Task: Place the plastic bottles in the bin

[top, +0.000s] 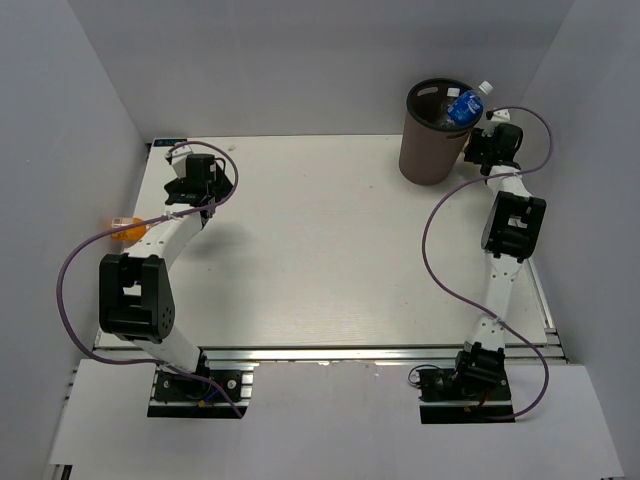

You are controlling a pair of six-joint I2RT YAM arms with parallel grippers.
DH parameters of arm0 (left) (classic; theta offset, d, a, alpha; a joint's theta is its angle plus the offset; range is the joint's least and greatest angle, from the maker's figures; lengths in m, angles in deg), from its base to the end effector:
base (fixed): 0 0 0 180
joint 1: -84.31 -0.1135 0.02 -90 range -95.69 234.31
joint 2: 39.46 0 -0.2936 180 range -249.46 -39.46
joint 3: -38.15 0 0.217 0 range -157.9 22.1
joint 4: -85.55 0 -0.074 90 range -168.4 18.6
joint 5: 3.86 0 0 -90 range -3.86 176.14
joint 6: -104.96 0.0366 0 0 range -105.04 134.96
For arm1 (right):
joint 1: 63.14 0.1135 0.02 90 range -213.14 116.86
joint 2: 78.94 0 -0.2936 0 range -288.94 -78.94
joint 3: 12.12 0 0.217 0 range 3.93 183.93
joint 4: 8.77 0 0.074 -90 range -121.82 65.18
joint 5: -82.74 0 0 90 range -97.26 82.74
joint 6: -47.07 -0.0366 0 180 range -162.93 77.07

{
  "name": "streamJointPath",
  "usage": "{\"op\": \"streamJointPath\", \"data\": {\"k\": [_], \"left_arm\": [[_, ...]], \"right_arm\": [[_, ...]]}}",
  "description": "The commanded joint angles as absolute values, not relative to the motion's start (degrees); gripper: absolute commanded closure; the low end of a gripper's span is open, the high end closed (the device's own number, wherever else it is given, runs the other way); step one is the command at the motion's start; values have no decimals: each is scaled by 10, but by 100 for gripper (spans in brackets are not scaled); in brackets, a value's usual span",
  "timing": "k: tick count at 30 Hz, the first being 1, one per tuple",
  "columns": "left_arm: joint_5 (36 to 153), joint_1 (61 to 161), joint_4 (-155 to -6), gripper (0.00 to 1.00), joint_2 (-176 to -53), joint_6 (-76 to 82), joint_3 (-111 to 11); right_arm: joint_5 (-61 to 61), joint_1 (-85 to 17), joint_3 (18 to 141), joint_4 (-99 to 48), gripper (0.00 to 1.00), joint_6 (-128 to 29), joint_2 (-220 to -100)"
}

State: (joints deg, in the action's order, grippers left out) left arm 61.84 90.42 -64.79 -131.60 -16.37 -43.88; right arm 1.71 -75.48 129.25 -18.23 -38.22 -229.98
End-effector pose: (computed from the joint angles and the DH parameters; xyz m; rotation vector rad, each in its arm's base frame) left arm 0.3269 -0.0198 0.3001 -0.6921 2.0837 0.1168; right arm 0.5823 -0.1216 0.1831 0.0206 1.9007 -0.0530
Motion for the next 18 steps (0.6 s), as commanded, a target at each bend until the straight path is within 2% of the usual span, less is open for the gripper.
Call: {"op": "streamJointPath", "data": {"k": [1, 2, 7, 12, 14, 18], "left_arm": [[601, 901, -638, 2, -1290, -161, -458], [600, 901, -637, 2, -1291, -161, -459], [602, 901, -637, 2, -1288, -160, -460], [608, 901, -636, 2, -1285, -161, -460], [612, 901, -637, 2, -1282, -161, -458], [619, 901, -647, 2, -1273, -159, -444]], "right_arm": [[3, -757, 1319, -137, 53, -396, -2310], [3, -757, 1318, -137, 58, -396, -2311], [10, -758, 1307, -124, 65, -401, -2303], [29, -758, 1244, -93, 82, -426, -2261], [16, -758, 1227, -88, 100, -450, -2231], [-7, -758, 1124, -41, 100, -450, -2161]]}}
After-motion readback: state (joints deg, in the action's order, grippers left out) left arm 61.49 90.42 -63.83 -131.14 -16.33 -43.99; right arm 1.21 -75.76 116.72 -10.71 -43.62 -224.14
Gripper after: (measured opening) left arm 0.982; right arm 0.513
